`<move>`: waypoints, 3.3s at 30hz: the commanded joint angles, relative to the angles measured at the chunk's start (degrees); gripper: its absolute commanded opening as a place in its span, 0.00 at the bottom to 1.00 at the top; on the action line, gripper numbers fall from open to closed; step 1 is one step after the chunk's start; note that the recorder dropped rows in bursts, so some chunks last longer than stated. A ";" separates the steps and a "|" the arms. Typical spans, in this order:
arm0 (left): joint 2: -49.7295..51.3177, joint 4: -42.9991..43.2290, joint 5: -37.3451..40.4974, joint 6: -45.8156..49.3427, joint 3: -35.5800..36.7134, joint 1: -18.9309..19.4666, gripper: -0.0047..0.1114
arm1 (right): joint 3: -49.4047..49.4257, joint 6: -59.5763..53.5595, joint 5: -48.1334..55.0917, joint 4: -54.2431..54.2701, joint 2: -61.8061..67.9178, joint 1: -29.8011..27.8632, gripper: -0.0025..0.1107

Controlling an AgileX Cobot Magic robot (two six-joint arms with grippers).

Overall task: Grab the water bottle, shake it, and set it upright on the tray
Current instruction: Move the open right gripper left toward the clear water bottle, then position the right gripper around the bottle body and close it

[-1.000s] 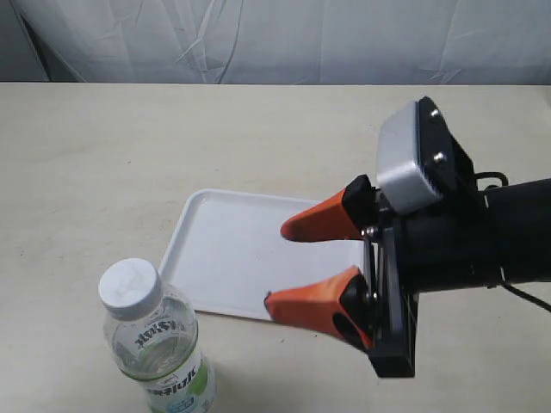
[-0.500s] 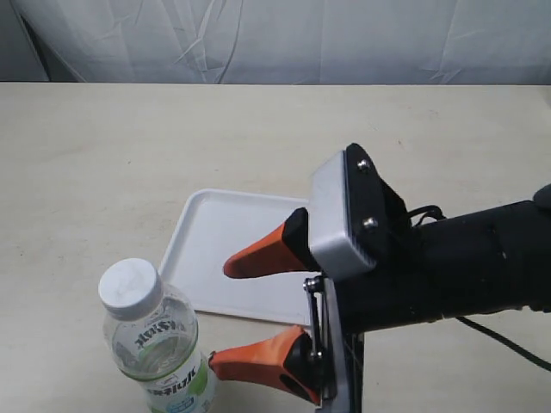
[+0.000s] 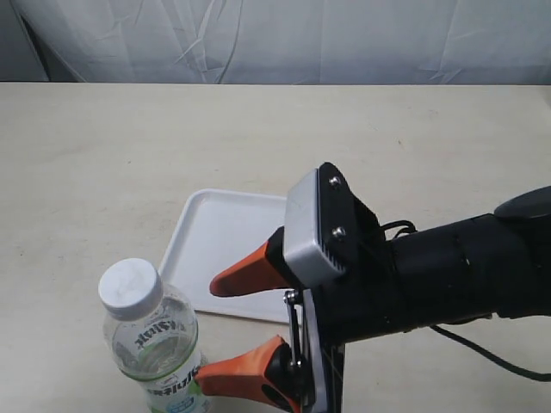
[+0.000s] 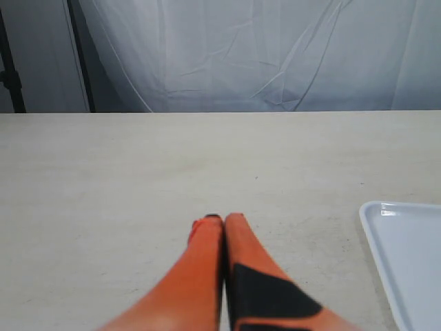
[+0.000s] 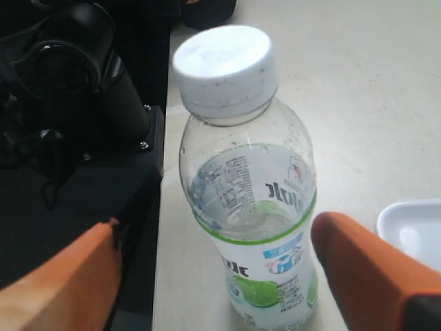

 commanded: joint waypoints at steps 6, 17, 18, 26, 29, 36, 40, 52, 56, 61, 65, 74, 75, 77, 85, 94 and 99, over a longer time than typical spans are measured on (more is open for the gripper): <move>-0.38 0.00 -0.06 -0.01 0.14 0.03 0.04 | -4.97 -0.48 -1.35 -0.11 0.05 0.14 0.70; -0.38 0.00 -0.06 -0.01 0.14 0.03 0.04 | -6.32 -0.48 -2.35 -1.51 1.61 3.72 0.70; -0.38 0.00 -0.06 -0.01 0.14 0.03 0.04 | -6.55 -0.48 -3.16 -1.51 2.31 4.66 0.70; -0.38 0.00 -0.06 -0.01 0.14 0.03 0.04 | -8.61 -0.48 -5.86 -0.91 6.38 8.25 0.70; -0.38 0.00 -0.06 -0.01 0.14 0.03 0.04 | -9.65 -0.48 -6.17 -0.60 7.57 8.25 0.70; -0.38 0.00 -0.06 -0.01 0.14 0.03 0.04 | -10.63 -0.48 -7.04 -0.17 9.64 8.25 0.70; -0.38 0.00 -0.06 -0.01 0.14 0.03 0.04 | -10.63 -0.48 -6.49 0.56 9.64 8.25 0.70; -0.38 0.00 -0.06 -0.01 0.14 0.03 0.04 | -10.63 -0.48 -4.06 0.56 9.64 8.15 0.70; -0.38 0.00 -0.06 -0.01 0.14 0.03 0.04 | -10.63 0.33 -4.89 0.56 9.64 8.15 0.70; -0.38 0.00 -0.06 -0.01 0.14 0.03 0.04 | -10.63 0.34 -11.85 0.56 9.64 8.15 0.70; -0.38 0.00 -0.06 -0.01 0.14 0.03 0.04 | -10.63 0.45 -14.67 0.56 9.64 8.15 0.70; -0.38 0.00 -0.06 -0.01 0.14 0.03 0.04 | -10.63 2.34 -14.65 0.56 9.64 8.15 0.70; -0.38 0.00 -0.06 -0.01 0.14 0.03 0.04 | -10.63 3.71 -14.72 0.56 9.64 8.15 0.70; -0.38 0.00 -0.06 -0.01 0.14 0.03 0.04 | -10.63 5.82 -14.72 0.56 9.64 8.15 0.72; -0.38 0.00 -0.06 -0.01 0.14 0.03 0.04 | -10.63 6.87 -15.03 0.22 9.64 8.15 0.72; -0.38 0.00 -0.06 -0.01 0.14 0.03 0.04 | -10.63 12.59 -15.14 0.22 9.64 8.15 0.72; -0.38 0.00 -0.06 -0.01 0.14 0.03 0.04 | -10.63 13.38 -15.14 0.22 9.64 8.15 0.72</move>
